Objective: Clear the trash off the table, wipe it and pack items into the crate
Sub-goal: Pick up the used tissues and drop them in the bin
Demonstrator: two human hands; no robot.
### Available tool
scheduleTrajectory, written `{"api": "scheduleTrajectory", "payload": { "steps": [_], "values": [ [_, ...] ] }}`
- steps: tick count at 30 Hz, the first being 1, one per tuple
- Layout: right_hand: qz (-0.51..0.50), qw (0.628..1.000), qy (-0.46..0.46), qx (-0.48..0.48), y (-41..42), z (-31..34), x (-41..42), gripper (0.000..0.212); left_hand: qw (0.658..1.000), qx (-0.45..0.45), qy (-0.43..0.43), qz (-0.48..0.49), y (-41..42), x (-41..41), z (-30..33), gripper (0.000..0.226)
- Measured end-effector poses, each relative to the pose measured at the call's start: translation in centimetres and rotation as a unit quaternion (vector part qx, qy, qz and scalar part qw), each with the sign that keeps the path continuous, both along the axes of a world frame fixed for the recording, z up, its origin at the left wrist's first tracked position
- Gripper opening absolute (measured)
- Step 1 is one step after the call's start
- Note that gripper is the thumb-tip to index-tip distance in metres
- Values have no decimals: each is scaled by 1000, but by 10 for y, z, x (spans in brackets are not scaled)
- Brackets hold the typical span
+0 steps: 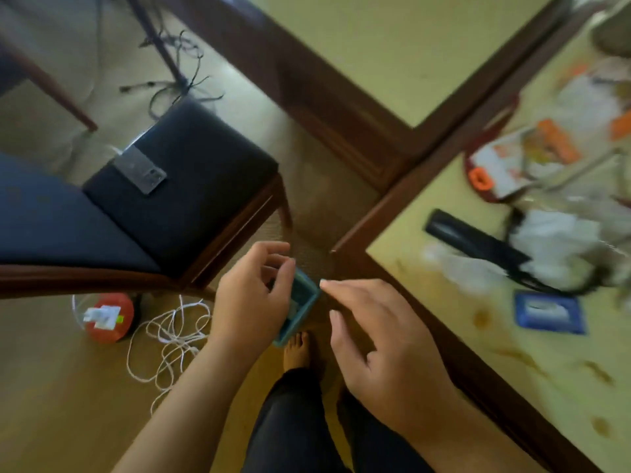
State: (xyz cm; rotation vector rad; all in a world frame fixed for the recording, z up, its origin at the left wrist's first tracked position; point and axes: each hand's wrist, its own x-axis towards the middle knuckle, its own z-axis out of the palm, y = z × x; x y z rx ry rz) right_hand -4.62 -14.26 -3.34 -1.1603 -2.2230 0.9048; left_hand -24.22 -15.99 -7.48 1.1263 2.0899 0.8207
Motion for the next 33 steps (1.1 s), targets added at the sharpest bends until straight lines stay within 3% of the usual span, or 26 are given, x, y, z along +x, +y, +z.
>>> {"api": "scheduleTrajectory", "payload": {
  "steps": [3, 6, 9, 13, 18, 22, 29, 33],
  "values": [
    [-68, 997, -18, 39, 1, 33, 57, 35, 999, 36, -20, -33, 10, 53, 56, 18],
    [-133, 988, -73, 14, 5, 48, 124, 37, 995, 51, -17, -89, 21, 108, 83, 14],
    [-180, 977, -115, -8, 9, 51, 184, 40, 986, 31, 9, -165, 38, 155, 83, 15],
    [-249, 956, -145, -61, 10, 51, 230, 40, 959, -13, 107, -264, 60, 190, 57, 27],
    [-265, 942, -167, -121, 14, 44, 233, 42, 929, -109, 151, -321, 84, 198, 28, 51],
    [-268, 932, -189, -154, 38, 32, 225, 45, 900, -136, 173, -376, 98, 198, 12, 60],
    [-300, 909, -217, -192, 92, 5, 210, 48, 865, -78, 221, -443, 121, 183, -11, 31],
    [-304, 896, -250, -208, 110, -8, 197, 45, 860, -11, 215, -464, 138, 171, -9, 27]
  ]
}}
